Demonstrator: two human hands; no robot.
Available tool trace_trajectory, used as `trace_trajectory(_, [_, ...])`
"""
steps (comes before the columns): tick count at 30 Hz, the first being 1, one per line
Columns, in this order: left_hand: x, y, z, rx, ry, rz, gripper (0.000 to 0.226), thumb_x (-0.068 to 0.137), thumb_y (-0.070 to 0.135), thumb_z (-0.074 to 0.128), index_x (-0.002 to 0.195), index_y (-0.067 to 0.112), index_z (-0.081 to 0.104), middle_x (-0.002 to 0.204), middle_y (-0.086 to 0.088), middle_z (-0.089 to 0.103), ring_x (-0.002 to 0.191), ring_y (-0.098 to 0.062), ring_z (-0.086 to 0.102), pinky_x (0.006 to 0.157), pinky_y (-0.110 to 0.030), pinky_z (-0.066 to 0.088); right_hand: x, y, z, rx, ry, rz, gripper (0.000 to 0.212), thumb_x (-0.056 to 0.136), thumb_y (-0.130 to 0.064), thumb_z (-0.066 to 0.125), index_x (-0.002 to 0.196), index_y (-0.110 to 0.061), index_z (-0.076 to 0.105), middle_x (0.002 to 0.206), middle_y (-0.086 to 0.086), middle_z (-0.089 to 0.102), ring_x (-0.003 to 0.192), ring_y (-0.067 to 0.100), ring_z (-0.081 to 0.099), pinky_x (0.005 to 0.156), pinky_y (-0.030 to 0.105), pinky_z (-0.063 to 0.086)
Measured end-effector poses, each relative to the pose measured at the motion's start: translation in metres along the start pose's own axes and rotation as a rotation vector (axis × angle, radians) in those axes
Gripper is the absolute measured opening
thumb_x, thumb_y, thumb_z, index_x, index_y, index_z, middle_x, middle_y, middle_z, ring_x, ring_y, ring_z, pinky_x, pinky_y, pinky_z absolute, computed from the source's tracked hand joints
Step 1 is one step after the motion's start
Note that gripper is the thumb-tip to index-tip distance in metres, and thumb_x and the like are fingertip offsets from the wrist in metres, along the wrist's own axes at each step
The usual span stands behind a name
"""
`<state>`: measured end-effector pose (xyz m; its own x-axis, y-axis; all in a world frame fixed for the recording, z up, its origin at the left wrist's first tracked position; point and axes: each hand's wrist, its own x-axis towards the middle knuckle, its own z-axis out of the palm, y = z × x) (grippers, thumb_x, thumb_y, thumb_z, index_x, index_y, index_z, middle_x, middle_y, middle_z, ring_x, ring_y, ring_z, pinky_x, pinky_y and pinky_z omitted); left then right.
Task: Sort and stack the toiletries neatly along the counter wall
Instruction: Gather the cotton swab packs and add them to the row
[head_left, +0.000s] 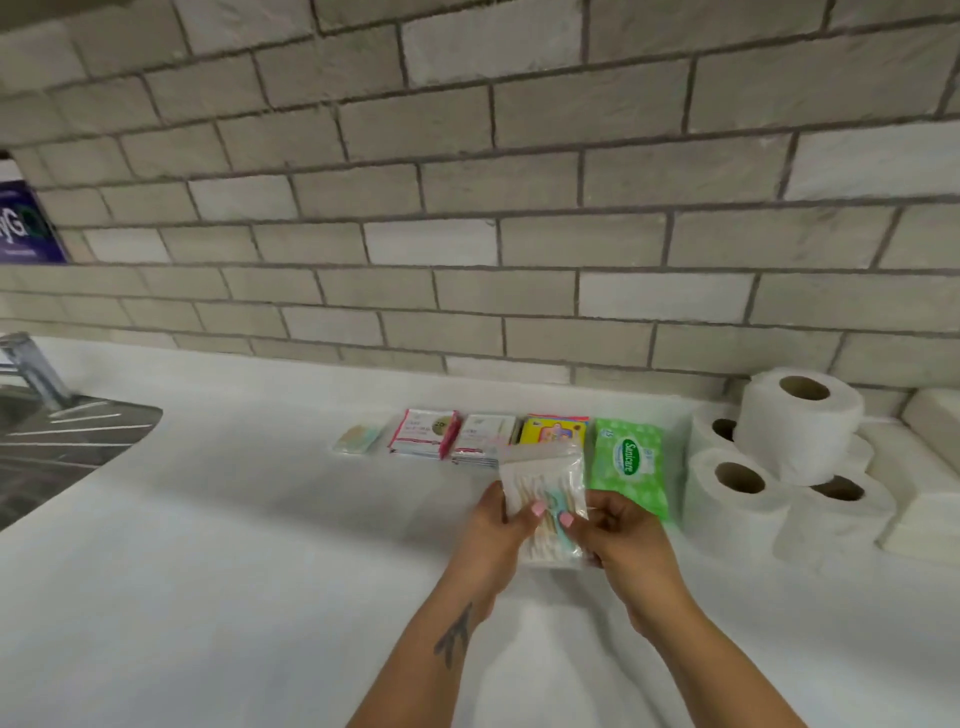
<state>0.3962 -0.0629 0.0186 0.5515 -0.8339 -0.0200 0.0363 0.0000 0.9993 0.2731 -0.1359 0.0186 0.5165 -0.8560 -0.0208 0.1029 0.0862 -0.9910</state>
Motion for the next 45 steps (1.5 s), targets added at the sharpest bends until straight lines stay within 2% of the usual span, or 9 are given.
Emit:
trace_trajectory(6, [0.032, 0.005, -0.071, 0.086, 0.039, -0.006, 0.03, 0.084, 0.019, 0.06, 0.112, 0.01, 0.061, 0.106, -0.008, 0.07, 0.097, -0.019, 0.068, 0.08, -0.028, 0.055, 0.032, 0.012, 0.07, -0.246, 0.021, -0.131, 0.052, 0.056, -0.024, 0.084, 0.095, -0.029, 0.05, 0.095, -0.005, 0.066, 0.077, 0.021, 0.066, 0.068, 0.041, 0.054])
trace_trajectory(9, [0.053, 0.014, -0.107, 0.149, 0.057, -0.04, 0.01, 0.093, 0.009, 0.054, 0.093, 0.012, 0.063, 0.089, -0.009, 0.071, 0.075, -0.004, 0.069, 0.067, -0.021, 0.055, 0.045, 0.015, 0.104, -0.381, -0.039, -0.251, 0.059, 0.059, -0.006, 0.084, 0.093, -0.035, 0.045, 0.106, -0.016, 0.05, 0.078, 0.013, 0.061, 0.065, 0.021, 0.051])
trace_trajectory(11, [0.069, 0.018, -0.129, 0.167, 0.012, -0.062, 0.018, 0.095, 0.008, 0.049, 0.106, 0.01, 0.064, 0.101, -0.013, 0.071, 0.089, -0.017, 0.07, 0.078, -0.036, 0.058, 0.058, 0.02, 0.123, -0.493, -0.096, -0.379, 0.06, 0.059, -0.001, 0.081, 0.093, -0.037, 0.047, 0.116, -0.023, 0.038, 0.089, 0.014, 0.059, 0.074, 0.017, 0.05])
trace_trajectory(16, [0.106, 0.026, -0.181, 0.22, 0.045, -0.137, 0.013, 0.094, 0.01, 0.054, 0.089, 0.012, 0.066, 0.085, -0.006, 0.069, 0.072, -0.015, 0.068, 0.067, -0.029, 0.055, 0.093, 0.031, 0.167, -0.845, -0.243, -0.562, 0.042, 0.07, 0.001, 0.069, 0.108, -0.015, 0.06, 0.142, 0.0, 0.031, 0.122, 0.014, 0.045, 0.092, 0.011, 0.033])
trace_trajectory(22, [0.148, 0.033, -0.235, 0.268, 0.013, -0.242, 0.022, 0.092, 0.017, 0.057, 0.1, -0.001, 0.067, 0.102, -0.022, 0.069, 0.094, -0.035, 0.067, 0.091, -0.046, 0.052, 0.133, 0.048, 0.216, -0.964, -0.318, -0.763, 0.044, 0.065, 0.007, 0.068, 0.103, -0.016, 0.065, 0.118, 0.004, 0.056, 0.095, 0.023, 0.063, 0.073, 0.028, 0.054])
trace_trajectory(26, [0.175, 0.032, -0.255, 0.399, 0.062, -0.268, 0.012, 0.09, 0.013, 0.06, 0.095, 0.003, 0.061, 0.096, -0.016, 0.066, 0.083, -0.023, 0.065, 0.073, -0.032, 0.056, 0.158, 0.056, 0.241, -0.969, -0.342, -0.76, 0.037, 0.072, 0.007, 0.06, 0.103, -0.012, 0.066, 0.11, 0.005, 0.059, 0.092, 0.026, 0.062, 0.067, 0.04, 0.056])
trace_trajectory(34, [0.222, 0.004, -0.283, 0.675, 0.155, -0.28, 0.027, 0.091, 0.024, 0.059, 0.104, 0.001, 0.058, 0.093, -0.01, 0.061, 0.071, -0.011, 0.05, 0.056, -0.017, 0.039, 0.194, 0.075, 0.274, -1.005, -0.341, -0.682, 0.035, 0.081, 0.002, 0.053, 0.111, -0.012, 0.064, 0.114, 0.004, 0.057, 0.097, 0.025, 0.058, 0.08, 0.033, 0.05])
trace_trajectory(38, [0.235, -0.012, -0.288, 0.746, 0.196, -0.262, 0.038, 0.091, 0.027, 0.058, 0.111, -0.005, 0.058, 0.113, -0.022, 0.063, 0.081, -0.025, 0.057, 0.052, -0.019, 0.035, 0.205, 0.088, 0.284, -1.036, -0.34, -0.636, 0.033, 0.081, 0.002, 0.053, 0.11, -0.011, 0.064, 0.112, 0.006, 0.058, 0.095, 0.028, 0.057, 0.078, 0.036, 0.048])
trace_trajectory(45, [0.25, -0.032, -0.29, 0.879, 0.22, -0.24, 0.057, 0.091, 0.034, 0.058, 0.139, 0.009, 0.041, 0.134, -0.012, 0.053, 0.121, -0.03, 0.051, 0.103, -0.038, 0.041, 0.217, 0.098, 0.287, -1.118, -0.352, -0.634, 0.032, 0.084, -0.006, 0.051, 0.114, -0.013, 0.062, 0.116, 0.006, 0.059, 0.101, 0.029, 0.054, 0.088, 0.033, 0.037])
